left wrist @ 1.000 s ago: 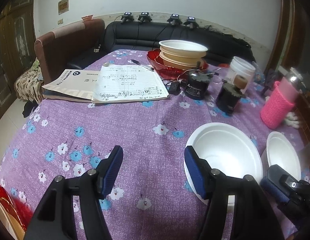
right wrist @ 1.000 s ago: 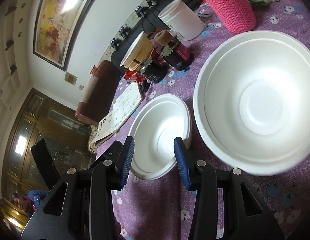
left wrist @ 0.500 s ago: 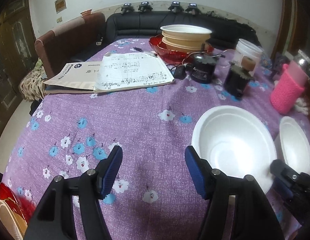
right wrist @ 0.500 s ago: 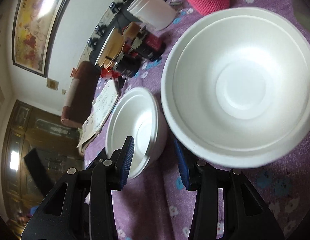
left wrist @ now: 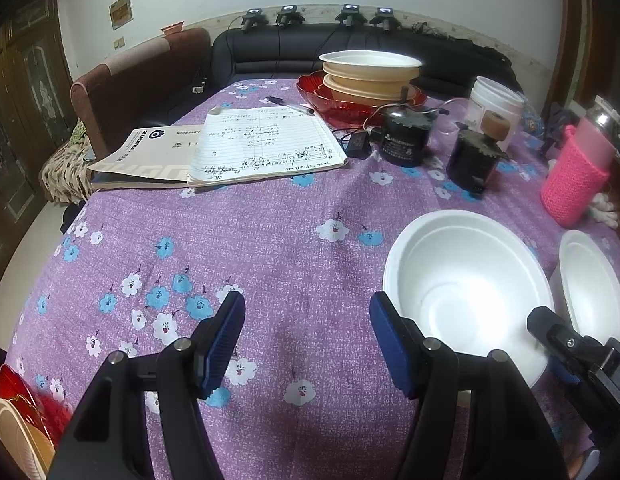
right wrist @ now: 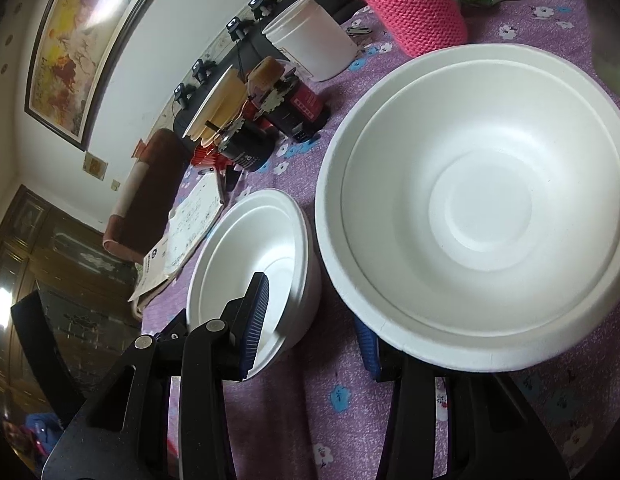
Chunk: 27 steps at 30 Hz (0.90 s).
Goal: Organize plates and bowls
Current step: 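Position the right gripper at the rim of the smaller white bowl, then grasp the rim of the smaller white bowl with the right gripper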
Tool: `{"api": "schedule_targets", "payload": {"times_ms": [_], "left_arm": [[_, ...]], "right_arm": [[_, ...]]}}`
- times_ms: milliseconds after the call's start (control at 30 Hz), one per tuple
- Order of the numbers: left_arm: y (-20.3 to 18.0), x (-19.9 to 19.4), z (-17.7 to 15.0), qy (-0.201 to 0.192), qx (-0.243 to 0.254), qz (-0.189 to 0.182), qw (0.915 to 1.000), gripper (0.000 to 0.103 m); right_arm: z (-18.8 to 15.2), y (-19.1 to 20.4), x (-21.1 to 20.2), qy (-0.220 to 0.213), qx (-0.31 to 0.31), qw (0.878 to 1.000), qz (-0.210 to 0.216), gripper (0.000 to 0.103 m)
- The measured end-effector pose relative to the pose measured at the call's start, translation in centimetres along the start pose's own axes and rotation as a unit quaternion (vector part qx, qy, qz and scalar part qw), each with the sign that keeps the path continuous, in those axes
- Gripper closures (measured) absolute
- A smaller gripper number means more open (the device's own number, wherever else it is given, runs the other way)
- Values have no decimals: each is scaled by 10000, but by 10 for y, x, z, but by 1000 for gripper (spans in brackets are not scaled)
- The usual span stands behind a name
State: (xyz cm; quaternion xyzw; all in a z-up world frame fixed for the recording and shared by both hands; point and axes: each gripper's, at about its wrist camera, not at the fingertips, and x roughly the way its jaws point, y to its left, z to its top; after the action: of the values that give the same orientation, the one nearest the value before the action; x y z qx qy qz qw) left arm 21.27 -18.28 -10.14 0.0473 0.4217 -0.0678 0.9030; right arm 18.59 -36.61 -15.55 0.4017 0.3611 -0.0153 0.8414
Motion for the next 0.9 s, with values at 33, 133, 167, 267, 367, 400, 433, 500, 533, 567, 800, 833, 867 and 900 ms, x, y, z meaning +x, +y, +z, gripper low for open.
{"api": "schedule_targets", "payload": {"times_ms": [33, 133, 167, 267, 367, 400, 433, 500, 533, 567, 800, 833, 867, 900], "left_arm": [[0, 0, 0, 4, -4, -1, 10000, 38], [-1, 1, 0, 15, 3, 20, 10000, 38], [-1, 1, -1, 14, 5, 26, 10000, 38], [-1, 2, -1, 20, -2, 23, 10000, 38], [-1, 2, -1, 24, -10, 20, 10000, 38], [-1, 2, -1, 25, -10, 24, 10000, 38], [-1, 2, -1, 23, -13, 27, 10000, 38], [0, 3, -1, 21, -31, 21, 10000, 38], [0, 3, -1, 21, -38, 17, 10000, 38], [0, 3, -1, 22, -40, 18, 10000, 37], [2, -3, 0, -117, -163, -230, 9995, 34], [2, -4, 0, -157, -167, -262, 9994, 33], [2, -7, 0, -236, -179, -323, 9990, 33], [2, -10, 1, -285, -186, -354, 9988, 32]], "right_arm": [[0, -1, 0, -12, -6, 10000, -12, 62], [0, -1, -1, -35, -24, 10000, -39, 62], [-1, -2, -1, -40, -21, 10000, -40, 62], [0, -2, -1, -43, -25, 10000, -44, 62], [-1, -1, -2, -67, -39, 9999, -64, 62], [-1, -2, -2, -75, -44, 9999, -71, 62], [-1, -2, -3, -86, -49, 9999, -80, 62], [-1, -2, -3, -112, -83, 9998, -111, 62], [-2, -1, -3, -127, -109, 9998, -130, 62], [-2, 0, -4, -149, -129, 9997, -143, 62], [-4, 3, -8, -276, -242, 9991, -189, 62], [-4, 4, -8, -271, -278, 9991, -191, 62], [-4, 5, -8, -267, -308, 9990, -193, 62], [-5, 6, -8, -271, -336, 9989, -199, 62]]}}
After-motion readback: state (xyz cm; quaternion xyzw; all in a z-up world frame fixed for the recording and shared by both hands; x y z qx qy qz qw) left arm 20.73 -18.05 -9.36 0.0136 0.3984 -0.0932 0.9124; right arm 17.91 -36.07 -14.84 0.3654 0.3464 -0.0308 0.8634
